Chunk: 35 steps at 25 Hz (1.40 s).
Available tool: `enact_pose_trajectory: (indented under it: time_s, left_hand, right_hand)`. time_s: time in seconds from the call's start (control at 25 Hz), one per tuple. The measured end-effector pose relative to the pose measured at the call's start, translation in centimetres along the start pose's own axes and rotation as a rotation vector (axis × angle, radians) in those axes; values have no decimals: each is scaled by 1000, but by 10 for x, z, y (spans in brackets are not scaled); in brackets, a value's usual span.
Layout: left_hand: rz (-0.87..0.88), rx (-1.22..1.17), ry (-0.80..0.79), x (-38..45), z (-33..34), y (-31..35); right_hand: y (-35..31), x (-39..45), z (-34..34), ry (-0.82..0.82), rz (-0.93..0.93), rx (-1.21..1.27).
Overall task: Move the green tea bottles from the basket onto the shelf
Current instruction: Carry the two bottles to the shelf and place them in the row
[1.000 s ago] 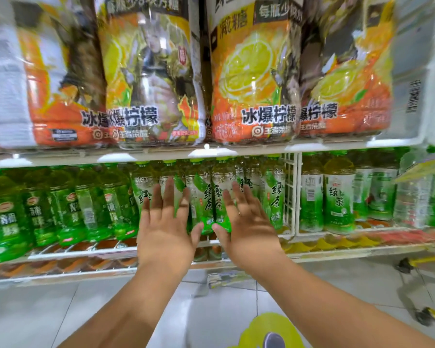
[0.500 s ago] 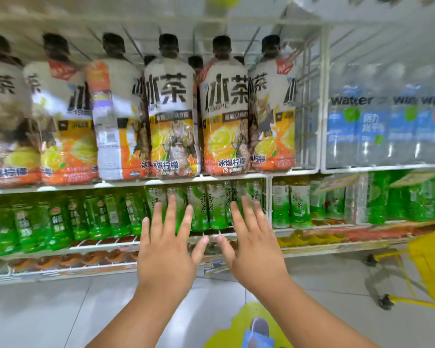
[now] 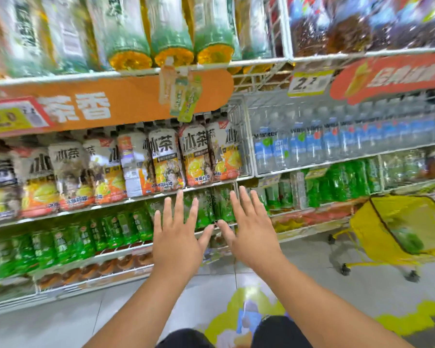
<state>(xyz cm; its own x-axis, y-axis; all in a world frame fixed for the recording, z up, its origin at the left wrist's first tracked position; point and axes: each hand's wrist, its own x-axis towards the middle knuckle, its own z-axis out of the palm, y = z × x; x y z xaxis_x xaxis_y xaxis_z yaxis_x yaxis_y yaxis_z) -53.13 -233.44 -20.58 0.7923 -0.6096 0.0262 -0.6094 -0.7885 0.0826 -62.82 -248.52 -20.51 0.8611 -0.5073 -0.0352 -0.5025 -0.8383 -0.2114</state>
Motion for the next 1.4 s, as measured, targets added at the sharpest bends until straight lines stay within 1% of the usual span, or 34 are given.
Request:
enact_pose_trajectory:
  time_s: [0.08, 0.36, 0.6, 0.72, 0.84, 0.96, 1.16, 1.24, 1.4]
  left_hand:
    - [-13, -29, -17, -4, -19, 2]
    - [65, -101, -48, -2, -74, 6]
    - [262, 20, -11, 5, -108, 3]
    - [311, -1, 0, 9, -125, 26]
    - [370, -33, 16, 10, -132, 72]
    - [427, -74, 30, -3, -131, 138]
    - [518, -85, 54, -26, -128, 269]
    - [549, -83, 50, -32, -126, 323]
    - [686, -64, 59, -48, -125, 437]
  right_hand:
    - [-3, -9, -12, 9, 12, 2]
    - [-11, -39, -50, 19, 93, -38]
    - [0, -54, -101, 53, 186, -50]
    - [21, -60, -120, 90, 238, -61]
    - [52, -73, -134, 123, 262, -72]
    - [99, -101, -151, 157, 311, -50]
    - [209, -162, -191, 205, 404, -43]
    - [255, -189, -207, 252, 451, -20]
    - [346, -246, -226, 347, 615, -23]
